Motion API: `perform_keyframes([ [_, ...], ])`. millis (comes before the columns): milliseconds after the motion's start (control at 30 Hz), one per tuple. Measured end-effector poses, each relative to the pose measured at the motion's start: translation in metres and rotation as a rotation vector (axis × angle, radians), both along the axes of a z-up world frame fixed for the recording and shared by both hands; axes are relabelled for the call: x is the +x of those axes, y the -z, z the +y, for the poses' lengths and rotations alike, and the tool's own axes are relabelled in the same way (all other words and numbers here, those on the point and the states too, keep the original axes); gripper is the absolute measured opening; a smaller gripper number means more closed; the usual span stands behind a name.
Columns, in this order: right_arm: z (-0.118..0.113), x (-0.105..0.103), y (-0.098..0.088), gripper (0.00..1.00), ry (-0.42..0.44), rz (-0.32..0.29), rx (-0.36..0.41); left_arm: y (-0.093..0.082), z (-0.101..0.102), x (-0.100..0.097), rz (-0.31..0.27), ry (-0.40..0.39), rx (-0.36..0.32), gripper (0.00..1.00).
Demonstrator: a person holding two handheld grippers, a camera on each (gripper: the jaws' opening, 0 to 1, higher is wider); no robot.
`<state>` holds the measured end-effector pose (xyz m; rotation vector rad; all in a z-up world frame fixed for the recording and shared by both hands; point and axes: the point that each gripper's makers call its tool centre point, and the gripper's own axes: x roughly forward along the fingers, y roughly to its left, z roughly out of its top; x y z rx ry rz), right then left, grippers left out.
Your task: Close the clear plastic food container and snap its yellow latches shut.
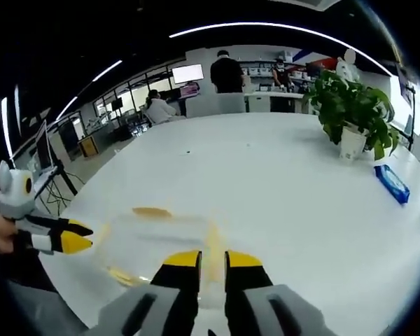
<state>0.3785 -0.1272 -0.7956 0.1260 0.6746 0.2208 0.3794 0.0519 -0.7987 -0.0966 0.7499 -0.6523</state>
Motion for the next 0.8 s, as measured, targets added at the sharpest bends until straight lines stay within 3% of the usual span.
perform_keyframes([
  [133, 0.009, 0.004, 0.007, 0.19, -0.025, 0.017, 0.017, 0.004, -0.005, 0.002, 0.014, 0.006, -0.017, 0.31],
  [433, 0.018, 0.007, 0.021, 0.29, -0.106, 0.078, 0.051, 0.016, -0.013, 0.001, 0.090, -0.010, -0.077, 0.26],
  [500, 0.019, 0.010, 0.023, 0.31, -0.109, 0.085, 0.072, 0.019, -0.015, -0.001, 0.098, 0.000, -0.068, 0.26],
  [600, 0.021, 0.009, 0.026, 0.36, -0.106, 0.143, 0.138, 0.019, -0.016, 0.001, 0.127, -0.035, -0.093, 0.28],
  [800, 0.021, 0.012, 0.027, 0.36, -0.114, 0.188, 0.170, 0.021, -0.019, 0.002, 0.142, -0.054, -0.105, 0.31],
])
